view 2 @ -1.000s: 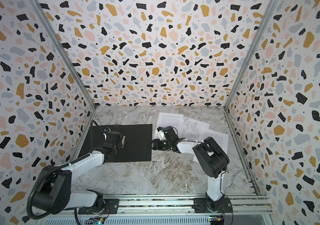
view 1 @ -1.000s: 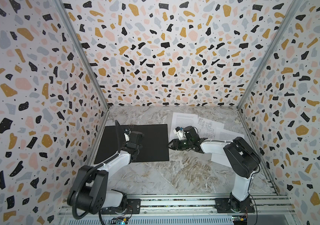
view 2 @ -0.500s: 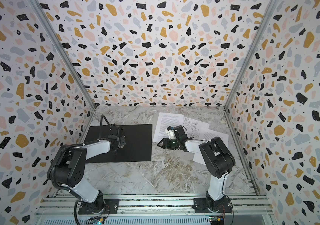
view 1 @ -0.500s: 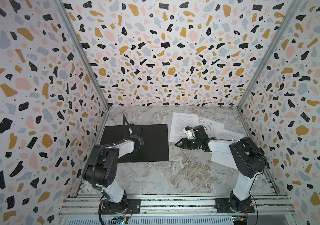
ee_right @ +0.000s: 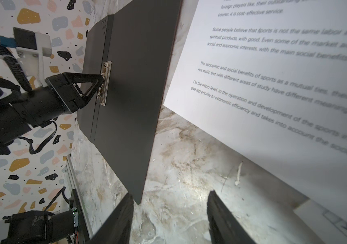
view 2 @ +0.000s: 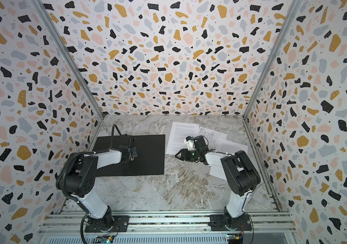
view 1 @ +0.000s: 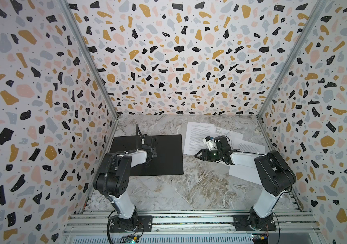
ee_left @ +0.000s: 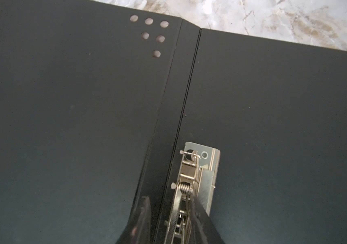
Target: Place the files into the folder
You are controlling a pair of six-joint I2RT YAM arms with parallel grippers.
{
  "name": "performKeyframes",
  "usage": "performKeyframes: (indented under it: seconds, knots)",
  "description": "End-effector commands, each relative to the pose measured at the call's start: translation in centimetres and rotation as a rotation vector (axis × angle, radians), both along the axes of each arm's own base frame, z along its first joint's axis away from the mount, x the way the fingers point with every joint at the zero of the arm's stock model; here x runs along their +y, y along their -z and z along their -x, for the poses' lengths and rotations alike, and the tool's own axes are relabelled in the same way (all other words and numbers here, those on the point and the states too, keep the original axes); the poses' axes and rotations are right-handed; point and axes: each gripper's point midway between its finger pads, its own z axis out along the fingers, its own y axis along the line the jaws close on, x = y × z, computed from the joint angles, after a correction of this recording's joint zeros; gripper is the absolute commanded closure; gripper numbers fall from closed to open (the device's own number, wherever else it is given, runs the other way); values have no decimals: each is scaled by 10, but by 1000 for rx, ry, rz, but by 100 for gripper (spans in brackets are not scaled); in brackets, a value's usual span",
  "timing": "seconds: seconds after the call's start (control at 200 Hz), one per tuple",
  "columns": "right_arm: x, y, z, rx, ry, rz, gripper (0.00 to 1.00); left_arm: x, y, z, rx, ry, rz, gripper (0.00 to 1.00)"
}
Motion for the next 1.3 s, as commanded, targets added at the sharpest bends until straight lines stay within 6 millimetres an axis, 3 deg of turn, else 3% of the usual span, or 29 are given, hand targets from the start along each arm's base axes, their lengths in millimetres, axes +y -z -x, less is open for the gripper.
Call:
performKeyframes:
  seconds: [0.0, 0.461, 0.776, 1.056, 1.297]
  knots:
    - [-2, -7, 4, -7, -10, -1, 44, -2, 1, -1, 0, 24, 13, 70]
    - [-5, 2, 1, 8, 2, 32, 43, -21, 8, 7, 16, 103, 112, 81]
    - [-11, 9, -8, 0, 33, 84, 43, -26, 0, 12, -5, 121, 148, 85]
    - [-33, 7, -25, -14, 93, 118, 43, -48, 2, 19, -7, 169, 282, 87]
    - [-47, 5, -24, -7, 118, 115, 43, -61, 5, 27, -3, 152, 385, 87]
